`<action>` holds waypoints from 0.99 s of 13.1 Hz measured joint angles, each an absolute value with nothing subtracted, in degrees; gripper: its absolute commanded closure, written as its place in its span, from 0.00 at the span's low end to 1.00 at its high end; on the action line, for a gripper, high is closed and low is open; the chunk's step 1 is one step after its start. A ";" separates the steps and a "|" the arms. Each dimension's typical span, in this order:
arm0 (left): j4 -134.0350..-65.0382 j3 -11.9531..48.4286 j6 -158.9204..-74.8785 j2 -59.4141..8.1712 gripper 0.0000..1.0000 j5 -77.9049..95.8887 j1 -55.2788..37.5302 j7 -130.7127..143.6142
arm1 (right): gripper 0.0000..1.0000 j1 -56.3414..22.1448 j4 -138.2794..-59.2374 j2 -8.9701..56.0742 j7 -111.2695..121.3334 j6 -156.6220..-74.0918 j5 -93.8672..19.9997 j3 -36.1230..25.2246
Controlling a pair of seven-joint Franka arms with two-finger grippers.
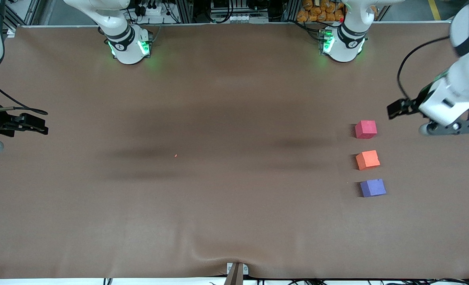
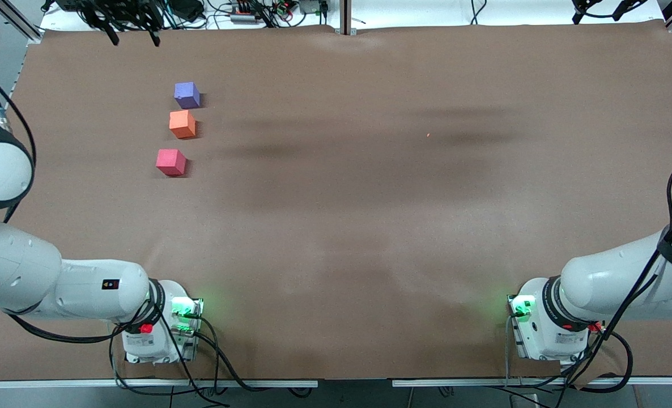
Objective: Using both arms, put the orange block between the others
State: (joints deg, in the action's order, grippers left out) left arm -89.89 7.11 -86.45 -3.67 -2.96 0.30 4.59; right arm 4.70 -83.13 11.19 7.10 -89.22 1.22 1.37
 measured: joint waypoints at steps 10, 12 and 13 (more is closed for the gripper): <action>-83.98 7.28 -80.89 -3.89 0.00 -2.68 0.36 1.88 | 0.00 4.70 -83.15 11.19 7.10 -89.41 1.22 1.39; -83.98 7.28 -80.89 -3.89 0.00 -2.62 0.36 1.88 | 0.00 4.70 -83.15 11.19 7.09 -89.41 1.22 1.40; -83.98 7.28 -80.89 -3.90 0.00 -2.55 0.36 1.88 | 0.00 4.70 -83.15 11.19 7.10 -89.42 1.22 1.40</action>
State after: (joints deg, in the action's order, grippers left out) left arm -83.98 7.28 -80.89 -3.90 -2.55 0.36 1.88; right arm 4.70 -83.15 11.19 7.10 -89.42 1.22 1.40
